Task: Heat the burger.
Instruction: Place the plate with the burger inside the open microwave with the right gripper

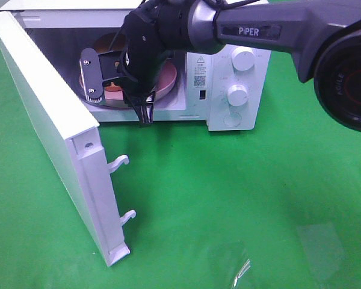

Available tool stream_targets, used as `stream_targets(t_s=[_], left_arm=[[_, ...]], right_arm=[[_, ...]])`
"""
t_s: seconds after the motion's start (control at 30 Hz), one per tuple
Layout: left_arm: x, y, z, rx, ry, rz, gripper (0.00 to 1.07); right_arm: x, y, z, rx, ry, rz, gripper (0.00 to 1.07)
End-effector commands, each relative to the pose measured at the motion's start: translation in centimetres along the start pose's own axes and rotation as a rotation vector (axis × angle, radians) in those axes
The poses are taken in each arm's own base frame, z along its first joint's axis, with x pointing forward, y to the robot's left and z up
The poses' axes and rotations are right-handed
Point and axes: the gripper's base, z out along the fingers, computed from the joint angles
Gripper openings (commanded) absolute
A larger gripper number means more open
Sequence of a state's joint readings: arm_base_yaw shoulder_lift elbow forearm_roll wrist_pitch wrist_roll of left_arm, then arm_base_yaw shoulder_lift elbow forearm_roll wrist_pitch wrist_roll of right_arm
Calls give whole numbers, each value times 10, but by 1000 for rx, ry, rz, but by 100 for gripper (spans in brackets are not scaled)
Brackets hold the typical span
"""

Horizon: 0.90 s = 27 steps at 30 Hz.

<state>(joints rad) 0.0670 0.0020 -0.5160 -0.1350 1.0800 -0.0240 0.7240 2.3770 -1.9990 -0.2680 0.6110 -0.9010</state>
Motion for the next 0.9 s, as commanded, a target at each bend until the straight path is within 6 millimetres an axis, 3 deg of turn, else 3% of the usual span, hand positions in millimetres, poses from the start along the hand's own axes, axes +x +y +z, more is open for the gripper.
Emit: stream_targets(t_s=[0.03, 0.73, 0.9], left_arm=[[-1, 0, 0, -6, -15, 4, 101], [-1, 0, 0, -6, -15, 4, 101], [-1, 0, 0, -6, -15, 4, 101]], right_arm=[[0, -6, -6, 14, 0, 10, 42], [4, 0, -10, -46, 40, 42, 46], [4, -1, -23, -5, 15, 21, 60]])
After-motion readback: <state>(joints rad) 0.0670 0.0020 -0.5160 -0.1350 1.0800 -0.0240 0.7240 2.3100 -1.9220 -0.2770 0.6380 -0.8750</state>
